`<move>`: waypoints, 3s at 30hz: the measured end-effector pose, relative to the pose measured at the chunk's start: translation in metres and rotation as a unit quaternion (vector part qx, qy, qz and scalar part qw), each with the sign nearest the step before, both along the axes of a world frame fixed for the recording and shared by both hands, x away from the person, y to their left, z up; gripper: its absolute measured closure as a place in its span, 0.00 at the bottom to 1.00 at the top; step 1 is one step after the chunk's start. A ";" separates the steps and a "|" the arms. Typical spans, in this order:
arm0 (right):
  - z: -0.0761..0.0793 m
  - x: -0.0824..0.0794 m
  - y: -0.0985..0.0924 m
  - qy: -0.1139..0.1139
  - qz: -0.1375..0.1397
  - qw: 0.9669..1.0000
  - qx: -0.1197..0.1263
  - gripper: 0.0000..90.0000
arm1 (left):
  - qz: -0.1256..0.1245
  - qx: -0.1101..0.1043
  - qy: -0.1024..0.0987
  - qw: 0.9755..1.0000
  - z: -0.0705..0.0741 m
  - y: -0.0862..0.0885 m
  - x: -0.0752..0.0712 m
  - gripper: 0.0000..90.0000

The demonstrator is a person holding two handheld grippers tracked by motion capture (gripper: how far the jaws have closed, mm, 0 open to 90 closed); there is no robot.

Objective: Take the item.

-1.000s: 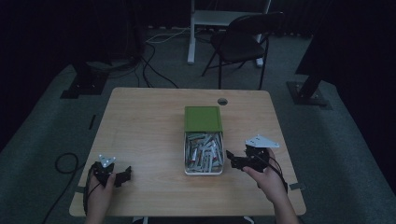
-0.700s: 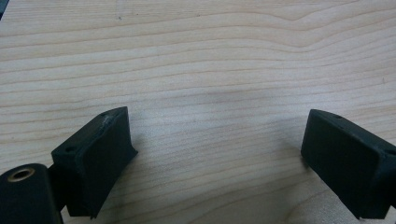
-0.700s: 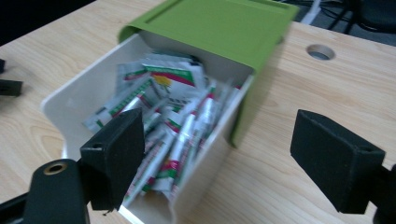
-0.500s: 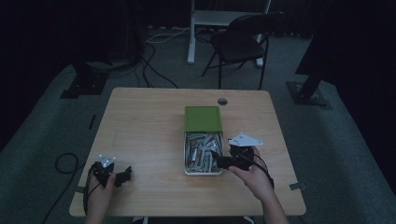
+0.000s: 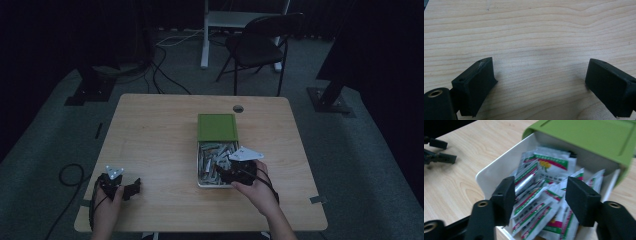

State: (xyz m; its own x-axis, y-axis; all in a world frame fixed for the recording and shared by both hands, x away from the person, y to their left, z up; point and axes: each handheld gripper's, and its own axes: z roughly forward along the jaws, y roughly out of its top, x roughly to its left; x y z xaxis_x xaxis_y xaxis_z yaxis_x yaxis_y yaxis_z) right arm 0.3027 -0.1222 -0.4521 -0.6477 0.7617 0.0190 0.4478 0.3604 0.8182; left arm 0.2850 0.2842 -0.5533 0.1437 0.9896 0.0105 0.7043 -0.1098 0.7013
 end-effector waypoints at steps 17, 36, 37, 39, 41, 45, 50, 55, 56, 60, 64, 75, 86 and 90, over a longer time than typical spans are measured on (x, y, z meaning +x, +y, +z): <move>-0.028 0.001 0.012 0.022 0.006 1.000 -0.003 0.65 | 0.000 0.000 0.000 1.000 0.000 0.000 0.000 0.11; -0.043 0.000 0.022 0.047 -0.001 0.999 -0.013 0.75 | 0.000 0.000 0.000 1.000 0.000 0.000 0.000 0.11; -0.044 0.000 0.022 0.049 -0.001 0.999 -0.010 0.76 | 0.000 0.000 0.000 1.000 0.000 0.000 0.000 0.11; -0.046 0.001 0.023 0.058 -0.004 0.998 -0.002 0.77 | 0.000 0.000 0.000 1.000 0.000 0.000 0.000 0.11; -0.047 0.001 0.023 0.061 -0.007 0.998 0.001 0.78 | 0.000 0.000 0.000 1.000 0.000 0.000 0.000 0.11; -0.048 0.000 0.025 0.058 -0.012 0.998 -0.001 0.80 | 0.000 0.000 0.000 1.000 0.000 0.000 0.000 0.11; -0.051 -0.001 0.027 0.063 -0.018 0.998 -0.004 0.88 | 0.000 0.000 0.000 1.000 0.000 0.000 0.000 0.11; -0.053 -0.002 0.031 0.068 -0.020 0.997 -0.011 0.93 | 0.000 0.000 0.000 1.000 0.000 0.000 0.000 0.11; -0.053 -0.002 0.031 0.069 -0.021 0.997 -0.008 0.94 | 0.000 0.000 0.000 1.000 0.000 0.000 0.000 0.11; -0.051 -0.002 0.028 0.076 -0.030 0.997 0.005 0.95 | 0.000 0.000 0.000 1.000 0.000 0.000 0.000 0.11; -0.046 -0.004 0.026 0.076 -0.032 0.997 0.009 0.95 | 0.000 0.000 0.000 1.000 0.000 0.000 0.000 0.11; -0.038 -0.003 0.020 0.072 -0.036 0.997 0.022 0.96 | 0.000 0.000 -0.001 1.000 0.000 0.000 0.000 0.11; -0.017 -0.003 0.008 0.066 -0.048 0.995 0.058 0.96 | 0.000 0.000 0.000 1.000 0.000 0.000 0.000 0.11; -0.008 -0.003 0.002 0.057 -0.052 0.995 0.066 0.96 | 0.000 0.000 -0.001 1.000 0.000 0.000 0.000 0.10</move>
